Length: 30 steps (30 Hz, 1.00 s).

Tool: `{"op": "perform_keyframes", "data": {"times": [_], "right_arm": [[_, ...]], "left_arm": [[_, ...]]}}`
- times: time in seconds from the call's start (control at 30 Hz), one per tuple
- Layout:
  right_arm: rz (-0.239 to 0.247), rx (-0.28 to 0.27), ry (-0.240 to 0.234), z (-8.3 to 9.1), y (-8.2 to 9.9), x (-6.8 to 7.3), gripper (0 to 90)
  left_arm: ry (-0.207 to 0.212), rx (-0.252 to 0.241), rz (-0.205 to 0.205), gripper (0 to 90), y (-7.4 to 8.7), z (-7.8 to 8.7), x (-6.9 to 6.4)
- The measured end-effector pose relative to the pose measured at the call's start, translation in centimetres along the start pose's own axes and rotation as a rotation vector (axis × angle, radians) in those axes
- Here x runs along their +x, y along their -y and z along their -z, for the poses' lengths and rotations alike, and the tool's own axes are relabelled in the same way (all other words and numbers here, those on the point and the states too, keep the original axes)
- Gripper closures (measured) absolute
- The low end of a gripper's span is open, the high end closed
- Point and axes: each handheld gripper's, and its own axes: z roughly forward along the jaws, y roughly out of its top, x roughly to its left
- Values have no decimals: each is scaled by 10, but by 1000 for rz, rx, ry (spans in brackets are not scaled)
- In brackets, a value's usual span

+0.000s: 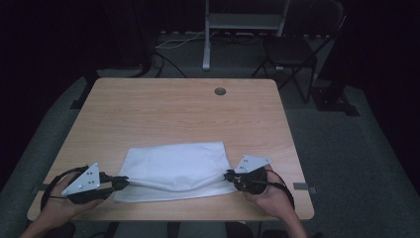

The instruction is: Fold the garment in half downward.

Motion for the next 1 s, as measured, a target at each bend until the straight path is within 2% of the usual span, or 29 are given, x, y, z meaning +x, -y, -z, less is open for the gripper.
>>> {"op": "perform_keyframes", "data": {"times": [0.33, 0.6, 0.77, 1.0], "right_arm": [[4, 8, 3, 1, 3, 0, 799], [-2, 26, -1, 1, 7, 1, 791], [2, 36, -8, 0, 8, 1, 782], [3, 49, -11, 1, 9, 2, 753]], "left_arm": [[37, 12, -6, 794, 2, -1, -3], [67, 21, 11, 785, 8, -3, -3], [82, 31, 3, 782, 10, -3, -4], [107, 41, 14, 770, 15, -4, -5]]}}
